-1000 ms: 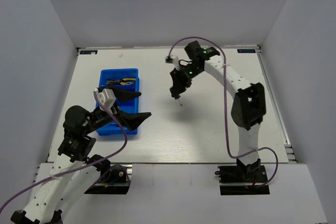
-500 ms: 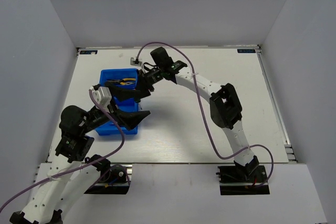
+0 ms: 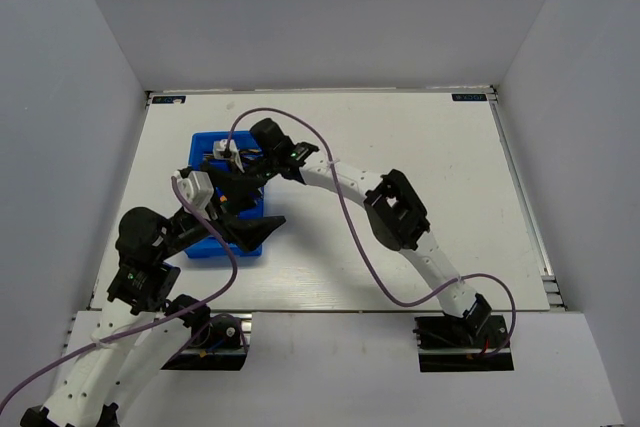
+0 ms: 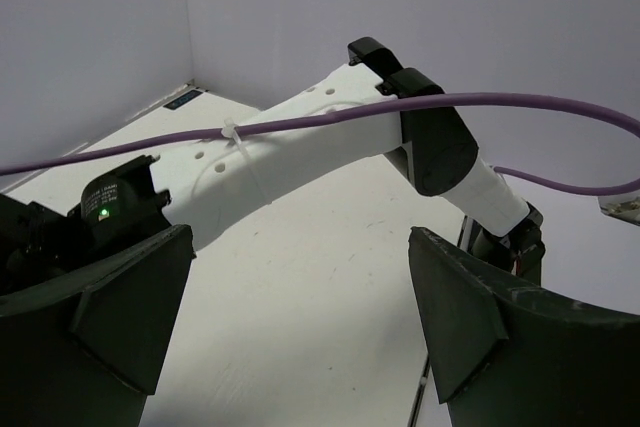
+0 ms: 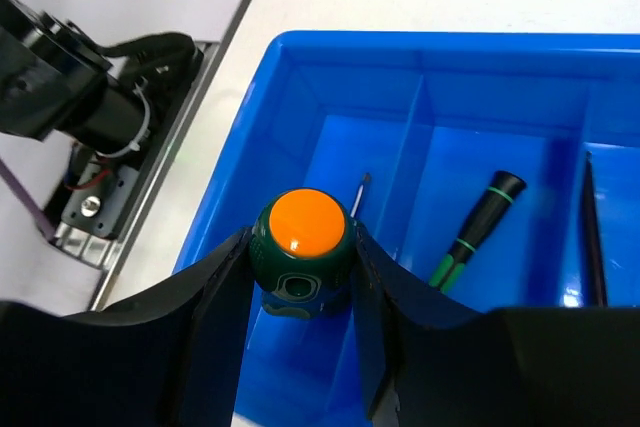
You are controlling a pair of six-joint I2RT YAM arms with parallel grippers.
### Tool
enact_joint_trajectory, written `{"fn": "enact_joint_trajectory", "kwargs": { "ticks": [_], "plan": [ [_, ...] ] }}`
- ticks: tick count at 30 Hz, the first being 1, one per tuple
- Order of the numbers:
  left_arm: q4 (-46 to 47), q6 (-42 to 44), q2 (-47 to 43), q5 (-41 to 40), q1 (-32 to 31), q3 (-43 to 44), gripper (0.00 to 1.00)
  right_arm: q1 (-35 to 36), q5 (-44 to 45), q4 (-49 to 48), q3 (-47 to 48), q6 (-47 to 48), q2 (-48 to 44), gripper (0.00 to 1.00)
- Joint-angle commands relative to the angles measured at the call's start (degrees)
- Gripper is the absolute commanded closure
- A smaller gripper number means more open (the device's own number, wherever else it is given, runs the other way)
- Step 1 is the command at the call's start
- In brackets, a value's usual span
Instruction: Sort the tools into containers
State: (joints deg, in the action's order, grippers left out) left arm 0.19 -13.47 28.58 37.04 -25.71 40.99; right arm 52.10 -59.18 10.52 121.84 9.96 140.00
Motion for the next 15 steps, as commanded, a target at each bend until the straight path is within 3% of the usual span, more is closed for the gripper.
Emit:
{"fn": "enact_joint_trajectory", "kwargs": {
  "ticks": [1, 6, 11, 12, 13, 15],
  "plan": [
    [-1.42, 0.73, -0.28, -0.47, 0.14, -0.21, 0.01, 1.86, 2.48, 3.78, 1.12, 8.75, -1.40, 1.00],
    [-2.56, 1.26, -0.28, 0.14, 0.14, -0.21, 0.01, 2.92, 5.38, 9.15, -0.29, 15.08, -2.45, 0.66],
    [-3.09, 1.26, -0.28, 0.14, 0.14, -0.83, 0.01, 3.54, 8.11, 9.78, -0.73, 16.06, -3.33, 0.55],
    [-3.09, 1.26, -0.28, 0.14, 0.14, -0.83, 0.01, 3.54, 8.20, 9.43, -0.47, 15.62, -3.51, 0.40],
    [-3.78, 1.26, -0.28, 0.14, 0.14, -0.83, 0.01, 3.54, 8.64, 9.34, -0.46, 15.19, -3.60, 0.35],
    [-4.57, 1.26, -0.80, 0.14, 0.14, -0.30, 0.01, 3.45, 8.99, 9.43, 0.41, 15.01, -4.47, 0.35]
  ]
}}
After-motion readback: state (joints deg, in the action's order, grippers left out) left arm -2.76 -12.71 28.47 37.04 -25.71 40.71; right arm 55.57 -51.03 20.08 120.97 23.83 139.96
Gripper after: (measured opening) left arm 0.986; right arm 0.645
